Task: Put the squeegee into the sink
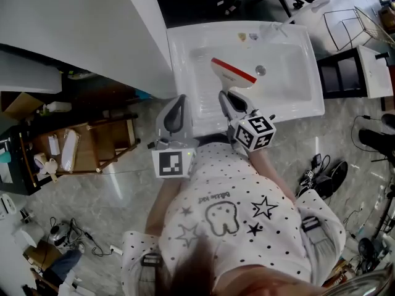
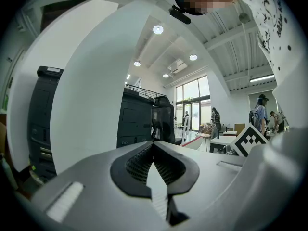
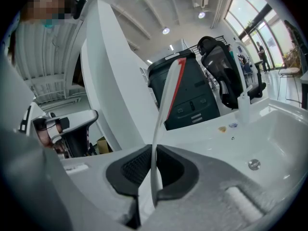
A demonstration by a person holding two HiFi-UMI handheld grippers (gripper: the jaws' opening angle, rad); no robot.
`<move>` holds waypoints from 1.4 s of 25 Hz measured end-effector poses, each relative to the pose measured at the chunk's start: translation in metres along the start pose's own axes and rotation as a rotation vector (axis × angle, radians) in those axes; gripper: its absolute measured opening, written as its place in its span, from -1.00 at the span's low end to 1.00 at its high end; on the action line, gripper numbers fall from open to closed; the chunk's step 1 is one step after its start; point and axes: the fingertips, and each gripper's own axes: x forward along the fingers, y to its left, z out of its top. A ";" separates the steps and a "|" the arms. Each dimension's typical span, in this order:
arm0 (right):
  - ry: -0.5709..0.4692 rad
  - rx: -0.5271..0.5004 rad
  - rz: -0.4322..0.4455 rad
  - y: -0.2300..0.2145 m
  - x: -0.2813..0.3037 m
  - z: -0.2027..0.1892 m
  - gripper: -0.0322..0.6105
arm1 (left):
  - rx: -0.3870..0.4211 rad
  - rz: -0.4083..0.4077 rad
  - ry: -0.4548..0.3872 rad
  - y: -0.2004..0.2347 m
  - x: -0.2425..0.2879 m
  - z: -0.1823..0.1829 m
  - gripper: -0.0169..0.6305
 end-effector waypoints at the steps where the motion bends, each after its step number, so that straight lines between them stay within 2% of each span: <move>1: 0.005 0.003 0.000 -0.001 0.004 -0.003 -0.83 | -0.001 0.003 0.003 0.001 -0.001 0.000 -0.98; 13: 0.143 0.067 -0.019 -0.013 0.049 -0.051 -0.83 | -0.002 0.033 -0.023 0.022 -0.008 0.003 -0.98; 19: 0.231 0.101 -0.065 -0.024 0.062 -0.067 -0.83 | -0.021 0.042 -0.029 0.027 -0.006 0.004 -0.98; 27: 0.303 0.210 -0.028 -0.033 0.081 -0.081 -0.83 | -0.022 0.085 -0.052 0.036 -0.002 0.012 -0.98; 35: 0.358 0.240 -0.020 -0.046 0.091 -0.103 -0.83 | -0.019 0.082 -0.036 0.032 0.000 0.010 -0.98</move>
